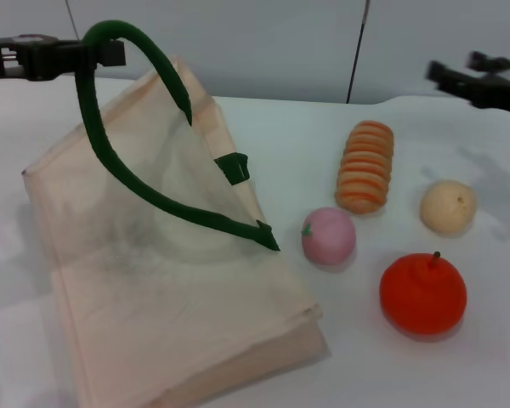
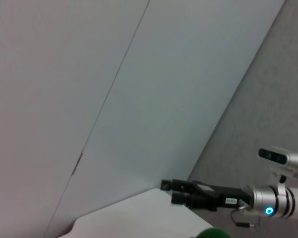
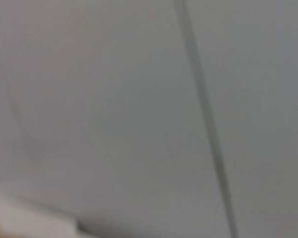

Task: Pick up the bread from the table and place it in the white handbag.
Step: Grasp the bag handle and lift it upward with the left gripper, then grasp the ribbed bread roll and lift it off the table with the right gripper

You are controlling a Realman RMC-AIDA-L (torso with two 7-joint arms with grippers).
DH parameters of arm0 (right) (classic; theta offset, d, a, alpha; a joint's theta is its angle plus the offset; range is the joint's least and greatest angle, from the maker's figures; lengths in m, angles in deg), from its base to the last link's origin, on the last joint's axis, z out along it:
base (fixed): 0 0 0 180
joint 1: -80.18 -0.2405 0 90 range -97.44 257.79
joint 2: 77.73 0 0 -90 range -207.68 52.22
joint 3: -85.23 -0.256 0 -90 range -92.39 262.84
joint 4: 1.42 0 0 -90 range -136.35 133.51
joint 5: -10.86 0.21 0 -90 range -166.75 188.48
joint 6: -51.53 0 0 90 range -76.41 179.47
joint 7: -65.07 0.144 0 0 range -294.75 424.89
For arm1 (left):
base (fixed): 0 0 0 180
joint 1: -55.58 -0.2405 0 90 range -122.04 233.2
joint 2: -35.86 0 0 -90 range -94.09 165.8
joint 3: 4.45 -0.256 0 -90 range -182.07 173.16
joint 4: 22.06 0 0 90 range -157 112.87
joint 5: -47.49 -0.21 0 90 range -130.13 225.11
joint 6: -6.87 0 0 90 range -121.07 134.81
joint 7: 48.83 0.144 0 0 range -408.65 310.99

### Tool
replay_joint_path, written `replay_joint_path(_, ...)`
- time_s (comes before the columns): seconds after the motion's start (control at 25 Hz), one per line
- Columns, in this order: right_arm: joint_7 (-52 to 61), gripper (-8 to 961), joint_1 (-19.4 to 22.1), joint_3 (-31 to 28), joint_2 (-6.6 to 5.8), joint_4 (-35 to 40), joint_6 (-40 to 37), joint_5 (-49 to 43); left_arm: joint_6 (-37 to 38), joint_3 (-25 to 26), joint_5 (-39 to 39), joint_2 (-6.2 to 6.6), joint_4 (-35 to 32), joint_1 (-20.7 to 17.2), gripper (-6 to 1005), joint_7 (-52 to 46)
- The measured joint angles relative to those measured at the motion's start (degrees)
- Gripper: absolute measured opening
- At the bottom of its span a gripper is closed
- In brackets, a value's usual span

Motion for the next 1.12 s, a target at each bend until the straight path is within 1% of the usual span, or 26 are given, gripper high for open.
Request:
replay_joint_path(0.12, 5.3, 893, -3.6, 2.9, 0.01, 3.5, 0.1, -9.1, 0.0, 0.0, 0.0, 0.01, 0.0, 0.1, 123, 0.0)
replay_joint_path(0.24, 8.2, 893, -7.0, 6.9, 0.10, 5.9, 1.0, -16.0, 0.0, 0.0, 0.0, 0.03, 0.0, 0.2, 123, 0.0)
replay_joint_path(0.32, 8.3, 893, -8.6, 11.2, 0.27, 7.5, 1.2, -18.9, 0.0, 0.0, 0.0, 0.03, 0.0, 0.2, 124, -0.1)
replay_joint_path(0.36, 8.3, 893, -9.3, 14.2, 0.36, 8.7, 1.1, -19.9, 0.0, 0.0, 0.0, 0.03, 0.0, 0.2, 124, -0.1)
replay_joint_path(0.4, 8.2, 893, -9.9, 19.9, 0.46, 11.2, 0.7, -21.1, 0.0, 0.0, 0.0, 0.03, -0.1, 0.3, 124, -0.2)
replay_joint_path(0.44, 8.2, 893, -9.9, 19.9, 0.46, 11.2, 0.7, -21.1, 0.0, 0.0, 0.0, 0.03, -0.1, 0.3, 125, -0.3)
replay_joint_path(0.52, 8.4, 893, -9.9, 25.7, 0.53, 13.9, 0.0, -21.5, -0.1, 0.0, 0.0, 0.03, -0.2, 0.4, 125, -0.4)
replay_joint_path(0.6, 8.9, 893, -9.9, 29.4, 0.56, 15.5, -0.9, -21.5, -0.2, 0.0, 0.0, 0.03, -0.2, 0.4, 125, -0.4)
replay_joint_path(0.76, 11.6, 893, -10.3, 33.0, 0.49, 16.6, -1.9, -22.0, -0.2, 0.0, 0.0, 0.02, -0.2, 0.4, 126, -0.6)
replay_joint_path(0.8, 17.6, 893, -11.1, 35.3, 0.41, 16.6, -3.4, -24.1, -0.2, 0.0, 0.0, 0.02, -0.2, 0.4, 127, -0.7)
replay_joint_path(0.84, 17.6, 893, -11.1, 35.3, 0.41, 16.6, -3.4, -24.1, -0.2, 0.0, 0.0, 0.00, -0.3, 0.4, 127, -0.7)
replay_joint_path(0.96, 27.7, 893, -12.3, 38.4, 0.50, 16.3, -5.1, -28.4, -0.3, 0.0, 0.1, -0.06, -0.3, 0.4, 128, -0.8)
replay_joint_path(1.12, 35.4, 893, -12.6, 41.2, 0.91, 16.0, -6.5, -29.0, -0.4, 0.0, 0.4, -0.22, -0.3, 0.4, 128, -0.9)
